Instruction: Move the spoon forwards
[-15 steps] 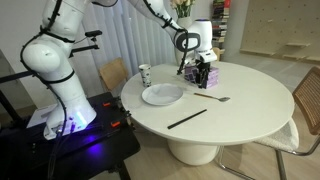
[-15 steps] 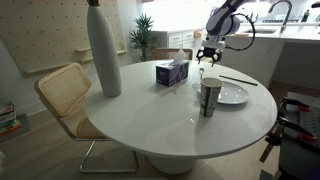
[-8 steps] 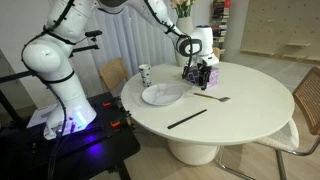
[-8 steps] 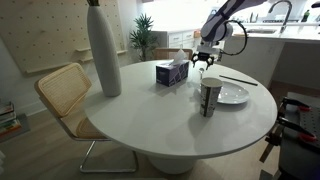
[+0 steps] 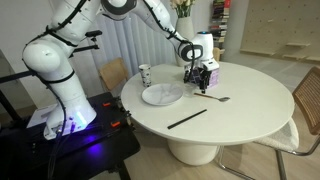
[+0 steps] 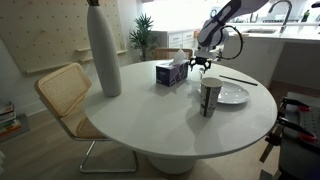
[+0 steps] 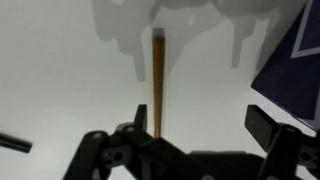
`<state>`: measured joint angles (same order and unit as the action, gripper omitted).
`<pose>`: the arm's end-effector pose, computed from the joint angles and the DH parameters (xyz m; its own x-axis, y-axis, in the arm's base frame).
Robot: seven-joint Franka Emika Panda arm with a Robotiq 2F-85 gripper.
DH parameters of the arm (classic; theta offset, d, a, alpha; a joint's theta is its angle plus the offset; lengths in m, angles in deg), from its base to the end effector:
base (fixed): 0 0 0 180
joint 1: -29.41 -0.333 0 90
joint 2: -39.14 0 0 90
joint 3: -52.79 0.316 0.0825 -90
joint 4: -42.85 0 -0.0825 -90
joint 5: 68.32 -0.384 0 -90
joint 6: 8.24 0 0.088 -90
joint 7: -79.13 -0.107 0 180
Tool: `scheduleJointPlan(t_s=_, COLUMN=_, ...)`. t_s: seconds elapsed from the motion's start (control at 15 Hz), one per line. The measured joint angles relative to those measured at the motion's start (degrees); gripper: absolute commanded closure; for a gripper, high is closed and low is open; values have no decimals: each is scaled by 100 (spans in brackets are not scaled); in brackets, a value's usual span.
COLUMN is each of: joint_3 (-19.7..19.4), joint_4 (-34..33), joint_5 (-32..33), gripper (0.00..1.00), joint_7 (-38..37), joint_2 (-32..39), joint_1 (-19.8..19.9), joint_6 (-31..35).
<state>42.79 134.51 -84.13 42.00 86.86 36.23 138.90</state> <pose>0.6785 -0.1915 0.1596 0.4498 -0.8889 0.0872 -0.8789 -0.4579 -0.1335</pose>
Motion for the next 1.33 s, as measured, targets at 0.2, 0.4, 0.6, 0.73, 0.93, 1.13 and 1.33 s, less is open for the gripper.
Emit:
scheduleJointPlan(t_s=0.2, joint_3=-9, joint_4=-21, joint_5=0, gripper=0, joint_7=0, joint_2=76, joint_1=6, joint_6=0)
scheduleJointPlan(t_s=0.4, joint_3=-26, joint_4=-21, joint_5=0, gripper=0, joint_7=0, joint_2=98, joint_1=15, joint_6=0)
scheduleJointPlan(t_s=0.6, joint_3=-33, joint_4=-19, joint_5=0, gripper=0, joint_7=0, joint_2=104, joint_1=34, joint_6=0)
scheduleJointPlan(t_s=0.73, joint_3=-33, joint_4=-16, joint_5=0, gripper=0, joint_7=0, joint_2=117, joint_1=53, joint_6=0)
scheduleJointPlan(t_s=0.93, joint_3=-33, joint_4=-13, joint_5=-1, gripper=0, joint_7=0, joint_2=168, joint_1=88, joint_6=0)
scheduleJointPlan(t_s=1.13, joint_3=-33, joint_4=-9, joint_5=-1, gripper=0, joint_7=0, joint_2=237, joint_1=96, joint_6=0)
scheduleJointPlan(t_s=1.33, joint_3=-33, joint_4=-10, joint_5=0, gripper=12, joint_7=0, joint_2=273, joint_1=90, joint_6=0)
